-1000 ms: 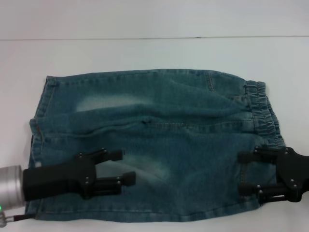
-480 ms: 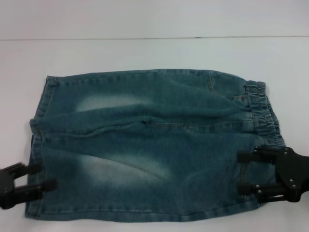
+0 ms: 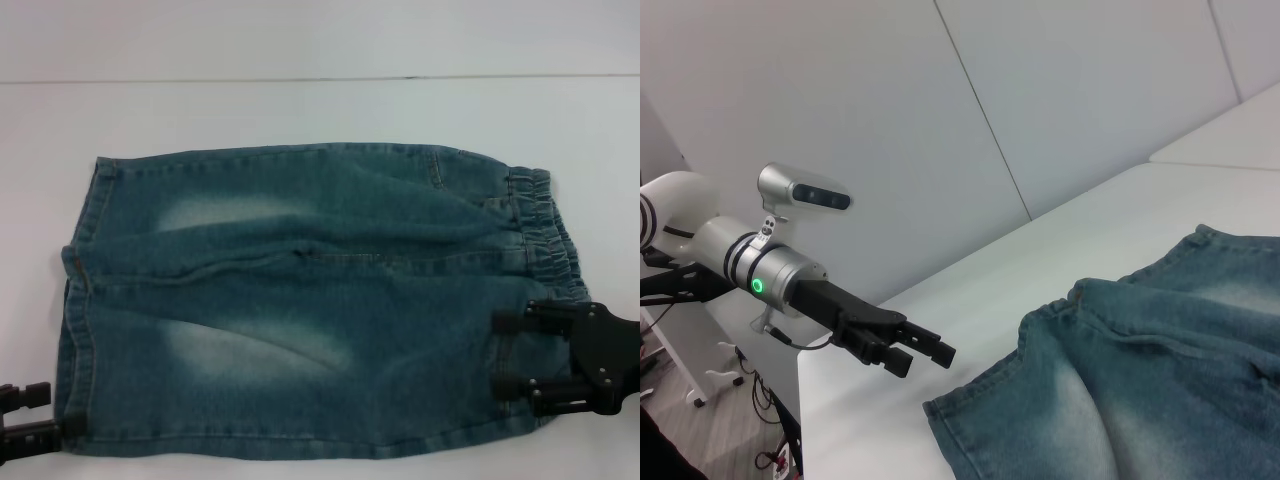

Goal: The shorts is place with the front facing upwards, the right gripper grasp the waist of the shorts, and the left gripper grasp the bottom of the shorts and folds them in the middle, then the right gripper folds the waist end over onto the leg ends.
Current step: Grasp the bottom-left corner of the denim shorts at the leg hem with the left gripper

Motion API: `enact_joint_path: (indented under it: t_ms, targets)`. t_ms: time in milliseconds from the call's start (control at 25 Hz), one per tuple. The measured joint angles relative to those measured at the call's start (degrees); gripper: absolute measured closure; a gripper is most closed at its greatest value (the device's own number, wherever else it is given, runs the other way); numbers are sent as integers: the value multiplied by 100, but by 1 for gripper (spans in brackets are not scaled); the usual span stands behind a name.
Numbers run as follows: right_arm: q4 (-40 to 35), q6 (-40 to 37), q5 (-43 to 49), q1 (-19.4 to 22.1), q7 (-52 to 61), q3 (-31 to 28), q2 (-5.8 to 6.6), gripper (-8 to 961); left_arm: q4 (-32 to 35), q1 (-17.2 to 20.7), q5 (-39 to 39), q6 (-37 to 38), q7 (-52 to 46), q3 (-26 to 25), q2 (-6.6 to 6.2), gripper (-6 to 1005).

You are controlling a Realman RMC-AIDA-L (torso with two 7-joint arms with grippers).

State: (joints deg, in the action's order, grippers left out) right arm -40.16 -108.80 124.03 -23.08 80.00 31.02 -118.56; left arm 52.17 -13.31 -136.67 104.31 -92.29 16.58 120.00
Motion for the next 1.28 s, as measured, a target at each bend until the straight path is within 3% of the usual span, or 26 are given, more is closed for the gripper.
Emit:
enact_joint_path:
  t_ms: [360, 960, 1280]
  targets:
    - [-1, 68, 6, 28, 6, 0, -3, 31, 64, -133, -544, -38, -108, 9, -28, 65]
    - [8, 187, 8, 19, 7, 3, -18, 33, 117, -199, -631, 205, -177, 242, -39, 65]
    - [9, 251, 7, 40, 11, 43, -18, 33, 204, -259, -860, -127, -313, 252, -23, 64]
